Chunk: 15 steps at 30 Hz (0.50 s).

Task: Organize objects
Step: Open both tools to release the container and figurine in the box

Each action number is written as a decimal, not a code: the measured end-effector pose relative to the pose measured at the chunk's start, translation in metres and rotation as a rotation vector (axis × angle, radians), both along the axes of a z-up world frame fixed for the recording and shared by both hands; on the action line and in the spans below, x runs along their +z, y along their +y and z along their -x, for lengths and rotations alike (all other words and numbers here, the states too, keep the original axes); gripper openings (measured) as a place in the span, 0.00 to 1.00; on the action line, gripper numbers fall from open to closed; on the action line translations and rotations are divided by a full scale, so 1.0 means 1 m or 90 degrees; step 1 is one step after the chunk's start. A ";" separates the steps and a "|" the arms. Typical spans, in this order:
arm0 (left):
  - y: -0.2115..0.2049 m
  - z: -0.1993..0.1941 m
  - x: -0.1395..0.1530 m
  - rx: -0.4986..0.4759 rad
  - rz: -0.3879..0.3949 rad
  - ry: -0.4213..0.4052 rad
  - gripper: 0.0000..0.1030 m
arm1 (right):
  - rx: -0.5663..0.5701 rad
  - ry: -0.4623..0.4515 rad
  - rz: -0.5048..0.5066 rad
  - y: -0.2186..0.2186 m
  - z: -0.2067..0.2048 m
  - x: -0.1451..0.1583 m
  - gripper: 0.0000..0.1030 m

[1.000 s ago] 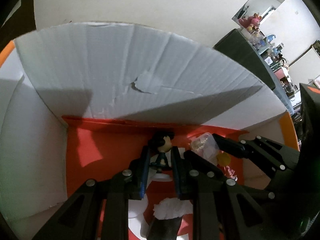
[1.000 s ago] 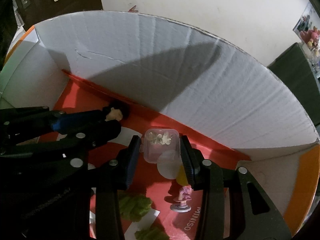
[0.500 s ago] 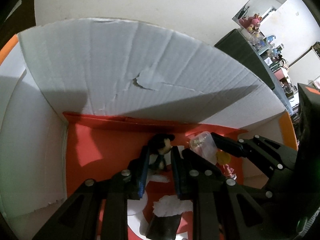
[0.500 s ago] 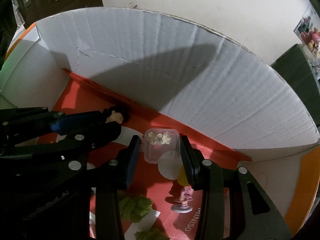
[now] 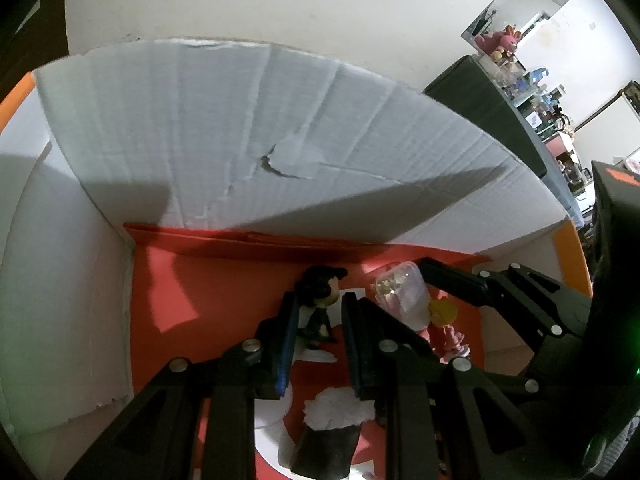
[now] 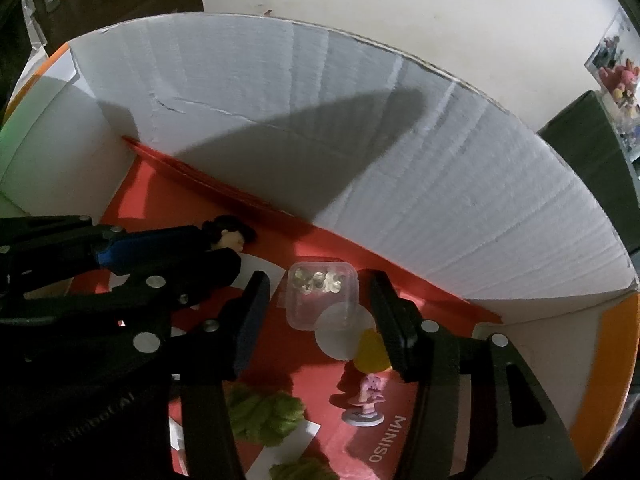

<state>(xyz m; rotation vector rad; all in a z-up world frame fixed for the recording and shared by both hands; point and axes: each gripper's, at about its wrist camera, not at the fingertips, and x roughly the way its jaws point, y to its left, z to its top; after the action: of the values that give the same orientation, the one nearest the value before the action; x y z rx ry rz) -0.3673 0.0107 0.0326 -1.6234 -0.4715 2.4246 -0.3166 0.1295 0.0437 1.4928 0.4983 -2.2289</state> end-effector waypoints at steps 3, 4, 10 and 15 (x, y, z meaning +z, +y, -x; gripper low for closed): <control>0.000 0.000 0.001 0.000 0.001 0.000 0.27 | -0.001 0.001 -0.001 0.000 -0.002 0.001 0.49; 0.000 0.000 0.001 0.001 0.002 0.001 0.28 | -0.002 0.001 -0.001 0.000 -0.003 0.001 0.49; 0.000 0.000 0.002 -0.004 0.002 0.002 0.28 | -0.008 0.002 -0.003 0.001 -0.008 0.002 0.50; -0.001 -0.004 0.008 -0.006 0.007 0.007 0.30 | -0.012 0.008 -0.001 0.004 -0.015 0.008 0.49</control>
<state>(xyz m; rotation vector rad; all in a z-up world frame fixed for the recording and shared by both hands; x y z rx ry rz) -0.3632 0.0102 0.0404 -1.6124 -0.4495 2.4322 -0.3012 0.1335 0.0516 1.4908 0.4926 -2.2544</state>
